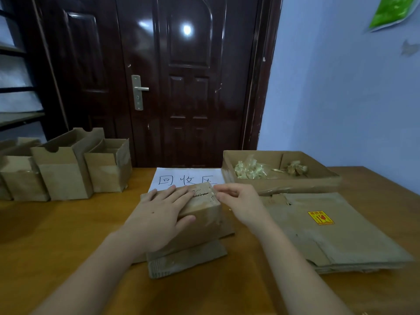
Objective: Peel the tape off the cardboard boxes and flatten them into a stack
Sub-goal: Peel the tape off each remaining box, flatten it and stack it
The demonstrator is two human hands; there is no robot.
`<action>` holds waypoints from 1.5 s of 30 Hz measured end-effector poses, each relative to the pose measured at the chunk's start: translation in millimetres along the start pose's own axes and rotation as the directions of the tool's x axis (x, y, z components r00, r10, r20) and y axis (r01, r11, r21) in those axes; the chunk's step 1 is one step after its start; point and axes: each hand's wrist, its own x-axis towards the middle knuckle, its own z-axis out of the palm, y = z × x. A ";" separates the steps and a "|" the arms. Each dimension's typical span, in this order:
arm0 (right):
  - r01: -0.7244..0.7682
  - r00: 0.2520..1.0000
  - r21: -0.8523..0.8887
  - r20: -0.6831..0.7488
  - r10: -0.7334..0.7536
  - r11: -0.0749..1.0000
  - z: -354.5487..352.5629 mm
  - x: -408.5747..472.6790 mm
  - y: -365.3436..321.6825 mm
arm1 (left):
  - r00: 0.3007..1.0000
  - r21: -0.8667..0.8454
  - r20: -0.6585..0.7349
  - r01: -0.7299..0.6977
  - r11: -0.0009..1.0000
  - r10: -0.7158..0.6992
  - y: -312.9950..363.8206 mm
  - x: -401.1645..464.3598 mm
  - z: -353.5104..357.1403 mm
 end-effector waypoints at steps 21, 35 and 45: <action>-0.235 0.971 -0.801 -0.220 0.095 0.551 -41.3 104.3 25.7 | 0.999 -0.029 -0.054 -0.002 1.000 0.000 -3.8 0.2 8.2; 0.327 0.872 -0.512 0.487 -0.046 0.794 -2.5 6.9 -50.5 | 0.982 -0.118 -0.123 -0.159 0.980 0.145 -23.2 -6.4 -0.9; 0.460 0.879 -0.695 0.445 -0.173 0.553 36.1 -22.1 -41.3 | 0.996 -0.073 -0.078 -0.054 0.996 0.048 -24.7 -20.8 -3.9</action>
